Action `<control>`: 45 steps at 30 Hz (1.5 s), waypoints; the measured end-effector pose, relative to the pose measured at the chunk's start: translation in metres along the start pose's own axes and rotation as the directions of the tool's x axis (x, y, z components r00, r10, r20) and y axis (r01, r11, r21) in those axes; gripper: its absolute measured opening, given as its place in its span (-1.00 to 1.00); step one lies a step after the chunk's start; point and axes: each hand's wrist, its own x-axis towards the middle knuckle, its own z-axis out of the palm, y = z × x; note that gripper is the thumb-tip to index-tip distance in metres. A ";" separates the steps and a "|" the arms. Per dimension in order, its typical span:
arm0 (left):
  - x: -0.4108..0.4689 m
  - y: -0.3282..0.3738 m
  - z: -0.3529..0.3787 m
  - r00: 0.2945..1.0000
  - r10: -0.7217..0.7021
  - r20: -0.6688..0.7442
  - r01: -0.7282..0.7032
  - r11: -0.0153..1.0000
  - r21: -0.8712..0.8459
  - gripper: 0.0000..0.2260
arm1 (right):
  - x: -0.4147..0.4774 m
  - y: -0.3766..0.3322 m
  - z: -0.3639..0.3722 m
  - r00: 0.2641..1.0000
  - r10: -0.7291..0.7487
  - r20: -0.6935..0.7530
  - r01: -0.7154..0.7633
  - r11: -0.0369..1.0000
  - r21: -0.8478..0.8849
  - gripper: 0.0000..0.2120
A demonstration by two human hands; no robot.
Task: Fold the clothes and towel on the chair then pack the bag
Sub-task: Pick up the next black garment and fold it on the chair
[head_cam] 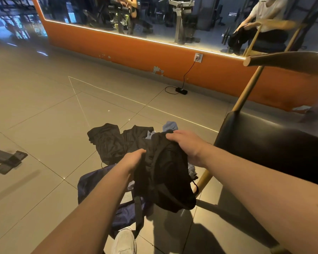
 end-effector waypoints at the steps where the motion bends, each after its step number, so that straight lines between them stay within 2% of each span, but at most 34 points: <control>1: 0.000 -0.001 -0.001 0.999 0.029 -0.014 -0.027 0.993 0.111 -0.67 | -0.001 -0.006 0.003 1.000 0.001 0.030 -0.001 1.000 0.012 -0.71; 3: 0.004 -0.007 -0.003 0.988 0.073 -0.139 -0.022 0.940 0.340 -0.45 | -0.005 -0.015 0.008 0.993 0.010 0.121 -0.016 0.999 0.043 -0.72; 5: 0.004 -0.008 -0.007 0.927 0.189 -0.325 0.019 0.841 0.541 -0.29 | -0.008 -0.020 0.010 0.984 0.012 0.176 -0.020 0.999 0.040 -0.71; 6: 0.001 -0.006 -0.008 0.882 0.291 -0.371 -0.020 0.809 0.587 -0.28 | -0.009 -0.022 0.012 0.984 0.007 0.179 -0.013 0.999 0.031 -0.66; 7: -0.002 -0.002 -0.010 0.839 0.398 -0.371 -0.128 0.806 0.577 -0.31 | -0.009 -0.023 0.013 0.984 -0.001 0.177 -0.003 1.000 0.020 -0.59; 9: -0.011 0.006 -0.011 0.778 0.576 -0.253 -0.460 0.795 0.395 -0.47 | -0.009 -0.027 0.016 0.982 -0.020 0.190 0.023 1.000 -0.016 -0.52; 10: -0.022 0.010 -0.009 0.773 0.614 -0.161 -0.562 0.779 0.278 -0.57 | -0.011 -0.030 0.019 0.977 -0.025 0.210 0.034 0.999 -0.036 -0.55; 12: -0.035 0.013 -0.005 0.758 0.653 -0.004 -0.634 0.737 0.235 -0.64 | -0.013 -0.036 0.022 0.974 -0.029 0.223 0.046 0.996 -0.071 -0.57; 13: -0.037 0.013 -0.004 0.748 0.663 0.020 -0.645 0.720 0.256 -0.63 | -0.013 -0.038 0.022 0.975 -0.036 0.219 0.055 0.995 -0.078 -0.52; 16: -0.040 0.024 -0.006 0.719 0.695 0.028 -0.659 0.668 0.346 -0.64 | -0.010 -0.044 0.019 0.981 -0.075 0.177 0.099 0.987 -0.130 -0.36; 19: -0.047 0.048 -0.008 0.719 0.685 0.116 -0.656 0.614 0.439 -0.70 | -0.012 -0.046 0.012 0.983 -0.159 0.093 0.174 0.967 -0.187 -0.31; 22: -0.057 0.073 -0.002 0.695 0.708 0.128 -0.657 0.552 0.513 -0.83 | -0.024 -0.053 0.002 0.966 -0.257 0.035 0.258 0.938 -0.231 -0.35; 25: -0.067 0.099 0.006 0.681 0.730 0.064 -0.647 0.558 0.520 -0.89 | -0.031 -0.054 -0.013 0.931 -0.364 -0.008 0.324 0.839 -0.438 -0.38; 28: -0.080 0.122 0.014 0.659 0.752 0.008 -0.640 0.555 0.532 -0.86 | -0.034 -0.038 -0.030 0.911 -0.410 -0.050 0.304 0.748 -0.590 -0.38; 30: -0.090 0.135 0.019 0.666 0.746 -0.004 -0.642 0.575 0.507 -0.86 | -0.034 -0.021 -0.041 0.897 -0.432 -0.098 0.279 0.723 -0.632 -0.51; 32: -0.100 0.146 0.021 0.669 0.743 -0.026 -0.632 0.587 0.506 -0.87 | -0.036 -0.004 -0.049 0.900 -0.410 -0.147 0.231 0.734 -0.638 -0.63; 36: -0.117 0.170 0.010 0.688 0.712 -0.143 -0.587 0.661 0.468 -0.91 | -0.045 0.011 -0.055 0.976 -0.168 -0.141 0.041 0.770 -0.636 -0.52; 37: -0.120 0.175 0.004 0.705 0.688 -0.175 -0.564 0.693 0.450 -0.92 | -0.047 0.011 -0.057 0.983 -0.114 -0.143 -0.002 0.775 -0.632 -0.56; 40: -0.124 0.186 -0.024 0.744 0.625 -0.238 -0.494 0.754 0.433 -0.88 | -0.056 -0.002 -0.065 0.984 -0.040 -0.173 -0.072 0.804 -0.591 -0.83; 43: -0.124 0.189 -0.061 0.732 0.633 -0.252 -0.394 0.695 0.602 -0.83 | -0.060 -0.034 -0.074 0.983 0.042 -0.177 -0.127 0.853 -0.507 -0.90; 45: -0.120 0.188 -0.086 0.715 0.639 -0.283 -0.330 0.665 0.670 -0.83 | -0.061 -0.059 -0.080 0.978 0.027 -0.209 -0.144 0.809 -0.570 -0.89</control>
